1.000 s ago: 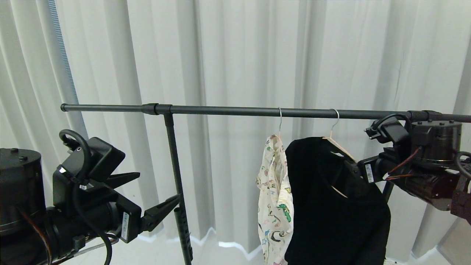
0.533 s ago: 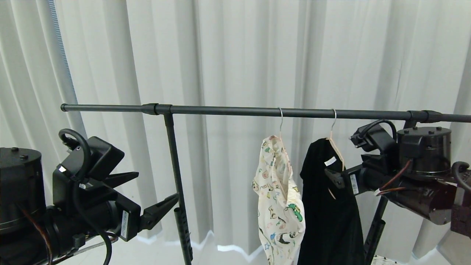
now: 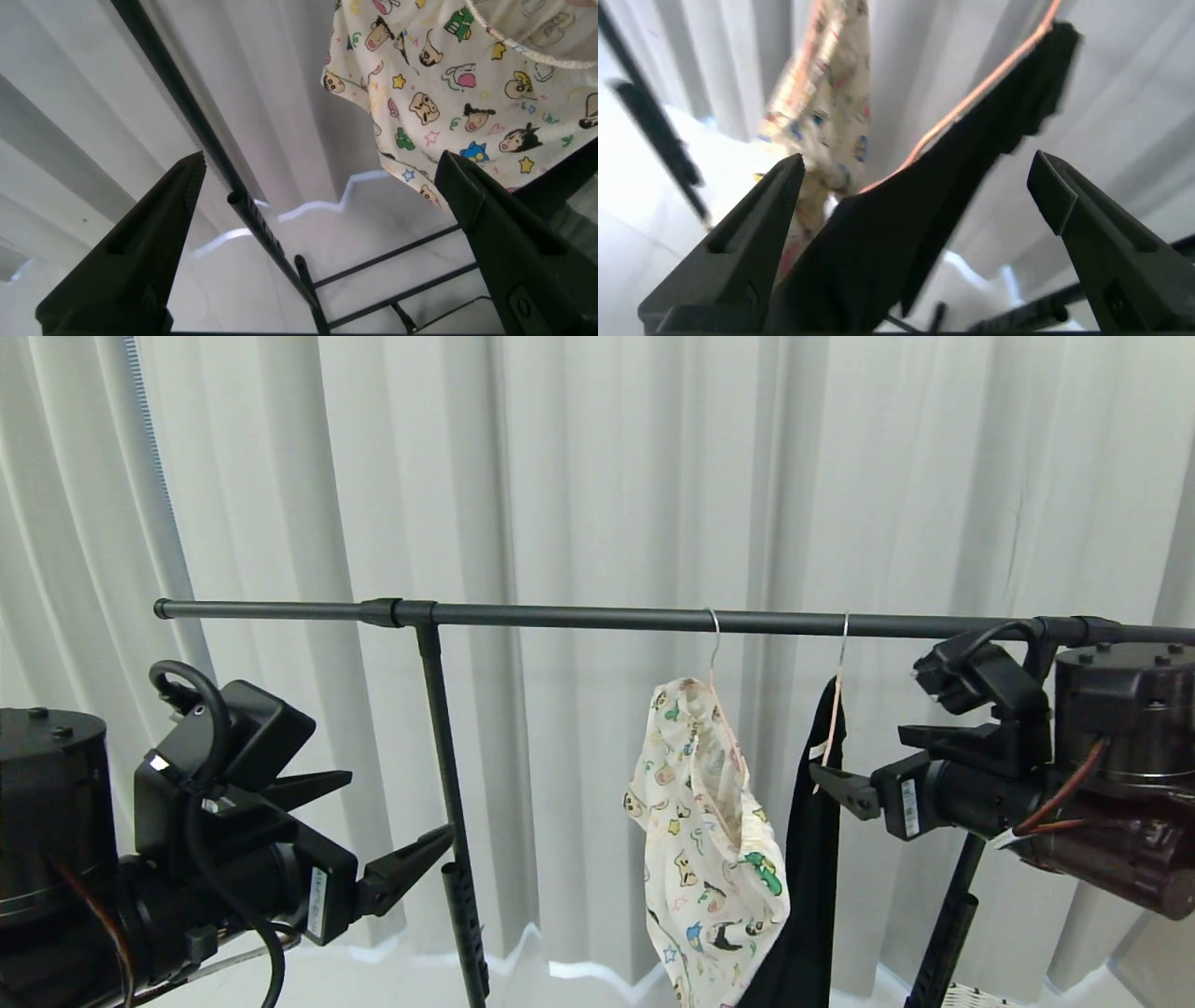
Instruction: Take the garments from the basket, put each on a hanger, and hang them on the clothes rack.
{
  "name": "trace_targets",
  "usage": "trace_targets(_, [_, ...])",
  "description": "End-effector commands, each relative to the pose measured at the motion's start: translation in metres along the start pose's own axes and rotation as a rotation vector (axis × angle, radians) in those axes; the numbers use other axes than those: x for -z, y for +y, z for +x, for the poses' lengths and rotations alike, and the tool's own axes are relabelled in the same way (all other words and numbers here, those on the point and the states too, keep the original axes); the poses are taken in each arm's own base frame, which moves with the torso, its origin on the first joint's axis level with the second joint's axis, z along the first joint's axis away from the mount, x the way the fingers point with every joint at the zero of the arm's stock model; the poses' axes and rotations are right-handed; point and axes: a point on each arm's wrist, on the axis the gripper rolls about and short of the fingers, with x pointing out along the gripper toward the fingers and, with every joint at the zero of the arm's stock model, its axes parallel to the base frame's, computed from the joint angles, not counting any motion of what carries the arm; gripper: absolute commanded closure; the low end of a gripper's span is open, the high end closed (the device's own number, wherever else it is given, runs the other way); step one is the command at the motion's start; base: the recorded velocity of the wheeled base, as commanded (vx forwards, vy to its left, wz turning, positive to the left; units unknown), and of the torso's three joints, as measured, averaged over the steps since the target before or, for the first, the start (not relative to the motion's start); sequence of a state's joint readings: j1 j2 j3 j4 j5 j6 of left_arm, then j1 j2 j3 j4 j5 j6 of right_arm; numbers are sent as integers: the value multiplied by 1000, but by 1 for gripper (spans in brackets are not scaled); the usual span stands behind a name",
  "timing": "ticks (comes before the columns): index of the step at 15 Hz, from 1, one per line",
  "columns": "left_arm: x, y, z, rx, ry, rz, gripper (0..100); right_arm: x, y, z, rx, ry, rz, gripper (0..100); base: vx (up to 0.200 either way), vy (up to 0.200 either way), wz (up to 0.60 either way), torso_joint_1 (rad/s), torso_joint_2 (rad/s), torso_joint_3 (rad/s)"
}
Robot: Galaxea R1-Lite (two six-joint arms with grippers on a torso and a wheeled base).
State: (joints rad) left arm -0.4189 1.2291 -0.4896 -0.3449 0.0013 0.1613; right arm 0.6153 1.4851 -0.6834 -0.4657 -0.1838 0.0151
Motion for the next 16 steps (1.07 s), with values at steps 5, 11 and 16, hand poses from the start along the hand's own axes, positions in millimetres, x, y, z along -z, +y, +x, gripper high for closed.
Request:
trace_targets(5, [2, 5, 2, -26, 16, -12, 0, -16, -53, -78, 208, -78, 104, 0, 0, 0, 0, 0, 0, 0])
trace_targets(11, [7, 18, 0, -97, 30, -36, 0, 1, -91, -90, 437, 23, 70, 0, -33, 0, 0, 0, 0, 0])
trace_targets(16, [8, 33, -4, -179, 31, -68, 0, 5, -92, -91, 445, 44, 42, 0, -200, 0, 0, 3, 1, 1])
